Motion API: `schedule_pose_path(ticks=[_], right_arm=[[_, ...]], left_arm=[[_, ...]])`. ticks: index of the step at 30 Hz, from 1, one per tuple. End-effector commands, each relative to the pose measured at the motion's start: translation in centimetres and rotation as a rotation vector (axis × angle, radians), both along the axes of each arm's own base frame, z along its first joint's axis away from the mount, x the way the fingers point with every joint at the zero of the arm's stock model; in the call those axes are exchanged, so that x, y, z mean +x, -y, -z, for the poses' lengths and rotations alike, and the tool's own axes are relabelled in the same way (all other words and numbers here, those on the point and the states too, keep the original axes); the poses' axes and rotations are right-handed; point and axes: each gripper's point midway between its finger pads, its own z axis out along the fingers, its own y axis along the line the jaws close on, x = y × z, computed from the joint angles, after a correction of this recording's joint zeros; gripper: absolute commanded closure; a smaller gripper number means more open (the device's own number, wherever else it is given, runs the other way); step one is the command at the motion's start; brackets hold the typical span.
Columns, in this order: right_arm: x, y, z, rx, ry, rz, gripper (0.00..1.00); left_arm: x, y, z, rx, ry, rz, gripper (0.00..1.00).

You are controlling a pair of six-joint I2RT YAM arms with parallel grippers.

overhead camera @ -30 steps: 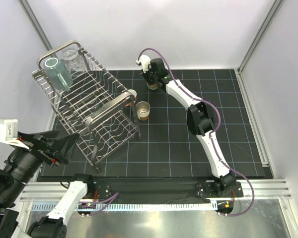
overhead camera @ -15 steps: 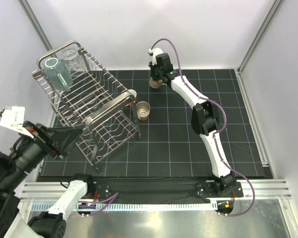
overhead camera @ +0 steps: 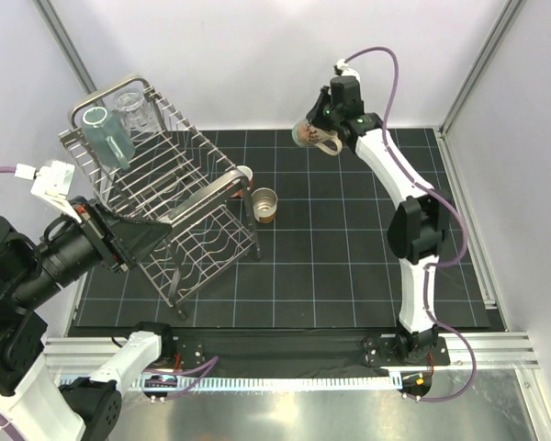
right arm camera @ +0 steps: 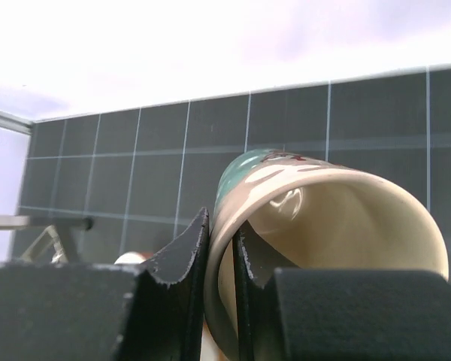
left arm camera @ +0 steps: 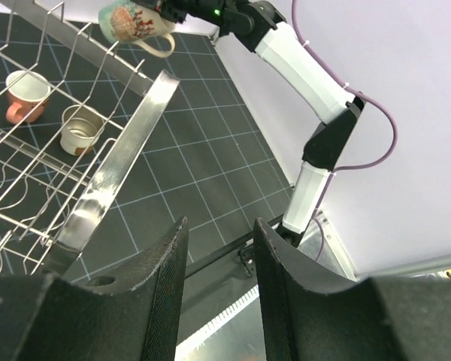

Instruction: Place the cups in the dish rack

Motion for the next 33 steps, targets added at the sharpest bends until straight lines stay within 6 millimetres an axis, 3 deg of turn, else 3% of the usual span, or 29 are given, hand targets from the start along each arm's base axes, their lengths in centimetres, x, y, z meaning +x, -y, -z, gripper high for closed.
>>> schedule_pose_path(ticks=[1, 5, 6, 7, 8, 9, 10, 11, 12, 13, 16, 20, 21, 25, 26, 28, 30, 31, 33], right_arm=[[-3.6, -0.3, -8.9, 0.204, 0.098, 0.043, 0.96], [-7.6, 0.6, -8.2, 0.280, -0.040, 0.079, 0.96], [-9.4, 1.2, -7.7, 0.311, -0.073, 0.096, 0.96], [-10.8, 0.5, -7.3, 0.357, -0.112, 0.051, 0.96], [-11.4, 0.1, -8.7, 0.442, -0.079, 0.037, 0.96], [-12.5, 0.3, -5.9, 0.452, -0.134, 0.051, 0.96], [-14.2, 0.6, -7.9, 0.497, -0.109, 0.030, 0.96], [-14.8, 0.6, -8.6, 0.554, -0.099, 0.027, 0.96], [-15.6, 0.9, -7.2, 0.564, -0.125, 0.037, 0.96], [-17.0, 1.4, -9.6, 0.602, -0.071, 0.023, 0.96], [-19.1, 1.8, -10.5, 0.640, -0.060, 0.005, 0.96], [-22.4, 2.8, -13.1, 0.737, -0.015, -0.042, 0.96], [-22.7, 3.0, -12.6, 0.747, -0.027, -0.038, 0.96], [-24.2, 3.2, -14.6, 0.818, 0.002, -0.079, 0.96], [-24.4, 3.4, -15.1, 0.836, 0.015, -0.085, 0.96], [-25.1, 3.6, -16.4, 0.882, 0.032, -0.114, 0.96], [-25.3, 4.4, -18.3, 0.901, 0.069, -0.122, 0.96], [-25.6, 4.6, -19.2, 0.911, 0.086, -0.142, 0.96], [-25.8, 5.9, -21.3, 0.952, 0.122, -0.140, 0.96]], left_arm=[[0.3, 0.9, -1.2, -0.027, 0.016, 0.054, 0.61], [1.5, 1.5, -1.0, -0.056, -0.007, 0.084, 0.64], [1.5, 1.9, -1.2, -0.070, -0.006, 0.111, 0.64], [2.3, 2.2, -0.5, -0.093, -0.050, 0.116, 0.65], [2.8, 2.5, -0.9, -0.109, -0.033, 0.127, 0.69], [3.0, 2.8, -0.7, -0.124, -0.049, 0.147, 0.72], [3.7, 3.1, 0.1, -0.148, -0.099, 0.151, 0.73], [4.2, 3.3, 0.0, -0.158, -0.094, 0.161, 0.74], [4.5, 3.5, 0.2, -0.169, -0.109, 0.168, 0.74], [4.7, 3.6, 0.1, -0.186, -0.122, 0.173, 0.73], [5.5, 3.8, 0.2, -0.197, -0.128, 0.173, 0.68], [6.3, 3.7, -0.2, -0.211, -0.143, 0.149, 0.57], [6.6, 3.7, -0.3, -0.220, -0.151, 0.138, 0.57], [8.0, 4.3, -0.8, -0.229, -0.169, 0.131, 0.58], [9.2, 4.4, -0.6, -0.223, -0.181, 0.102, 0.58], [8.7, 6.1, -1.4, -0.208, -0.165, 0.150, 0.58], [10.0, 7.8, -1.1, -0.180, -0.175, 0.140, 0.57], [9.1, 9.2, -1.8, -0.177, -0.164, 0.193, 0.56], [10.0, 10.4, -1.8, -0.161, -0.154, 0.185, 0.53]])
